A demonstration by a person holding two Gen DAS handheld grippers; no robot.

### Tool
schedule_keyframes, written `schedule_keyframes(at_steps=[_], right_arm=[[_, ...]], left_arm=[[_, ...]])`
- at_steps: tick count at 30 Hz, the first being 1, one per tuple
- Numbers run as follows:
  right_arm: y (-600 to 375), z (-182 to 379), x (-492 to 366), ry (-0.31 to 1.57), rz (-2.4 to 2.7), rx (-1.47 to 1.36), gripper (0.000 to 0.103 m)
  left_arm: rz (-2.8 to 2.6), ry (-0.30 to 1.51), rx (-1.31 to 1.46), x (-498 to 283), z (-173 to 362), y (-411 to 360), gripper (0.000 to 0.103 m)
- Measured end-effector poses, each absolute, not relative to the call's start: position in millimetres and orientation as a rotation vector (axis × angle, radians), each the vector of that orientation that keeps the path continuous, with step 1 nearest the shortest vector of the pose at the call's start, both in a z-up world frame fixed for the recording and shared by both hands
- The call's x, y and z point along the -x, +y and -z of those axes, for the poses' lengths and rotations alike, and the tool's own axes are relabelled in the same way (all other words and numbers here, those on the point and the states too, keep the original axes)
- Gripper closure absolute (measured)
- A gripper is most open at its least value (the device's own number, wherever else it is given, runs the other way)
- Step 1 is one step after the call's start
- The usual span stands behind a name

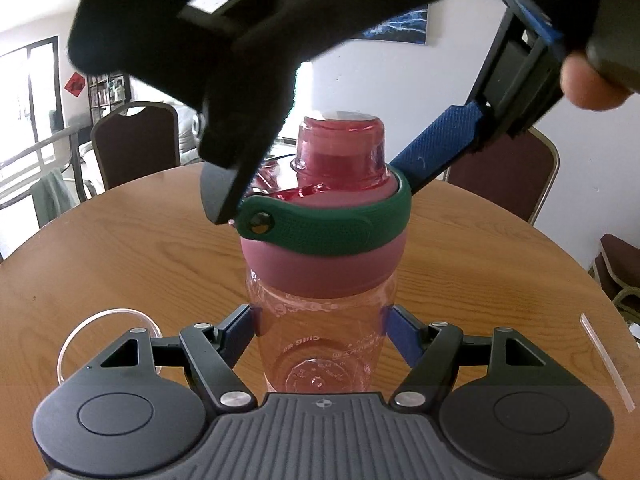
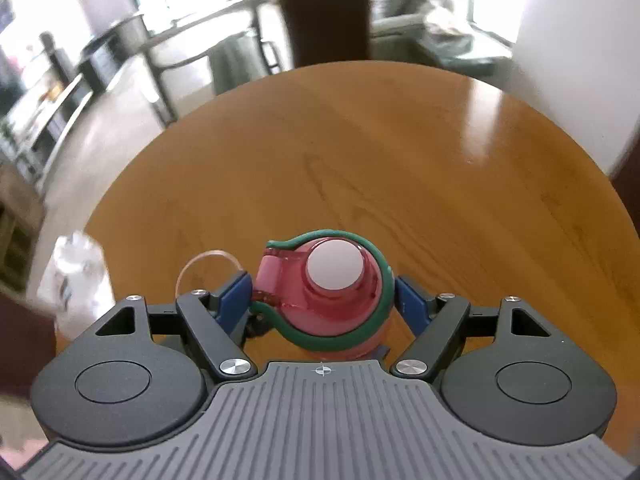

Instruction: Unscrew bottle cap and pour

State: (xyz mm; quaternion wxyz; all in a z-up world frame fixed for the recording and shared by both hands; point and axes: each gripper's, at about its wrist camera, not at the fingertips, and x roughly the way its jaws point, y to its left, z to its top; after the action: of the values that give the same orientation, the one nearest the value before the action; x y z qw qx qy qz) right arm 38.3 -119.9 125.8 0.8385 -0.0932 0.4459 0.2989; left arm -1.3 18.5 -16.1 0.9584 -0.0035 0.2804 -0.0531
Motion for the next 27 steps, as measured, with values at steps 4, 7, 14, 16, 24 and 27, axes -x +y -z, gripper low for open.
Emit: schedule_keyframes(at_steps=[4, 7, 14, 16, 24, 27], right_arm=[[-122.3, -129.6, -50.2, 0.969, -0.831, 0.347, 0.025], [-127.7, -131.7, -62.0, 0.975, -0.956, 0.424, 0.025], [-114.5, -137.2, -88.1, 1.056, -1.042, 0.486, 0.025], [-108.9, -137.3, -89.7, 1.058, -1.041, 0.500, 0.025], [-115.7, -137.1, -98.7, 1.054, -1.004, 0.456, 0.025], [-116.2, -136.6, -97.5, 1.053, -0.994, 0.447, 0.025]], left_arm=[[0.116, 0.575, 0.021, 0.7, 16.4, 21.3, 0.031], [0.122, 0.576, 0.006, -1.0, 16.1, 18.4, 0.031], [0.113, 0.541, -0.027, -1.1, 17.2, 19.4, 0.027], [0.088, 0.502, -0.069, 4.0, 17.8, 15.8, 0.017], [0.083, 0.484, -0.021, 8.0, 18.2, 20.0, 0.033], [0.072, 0.482, -0.021, 3.5, 18.2, 15.0, 0.032]])
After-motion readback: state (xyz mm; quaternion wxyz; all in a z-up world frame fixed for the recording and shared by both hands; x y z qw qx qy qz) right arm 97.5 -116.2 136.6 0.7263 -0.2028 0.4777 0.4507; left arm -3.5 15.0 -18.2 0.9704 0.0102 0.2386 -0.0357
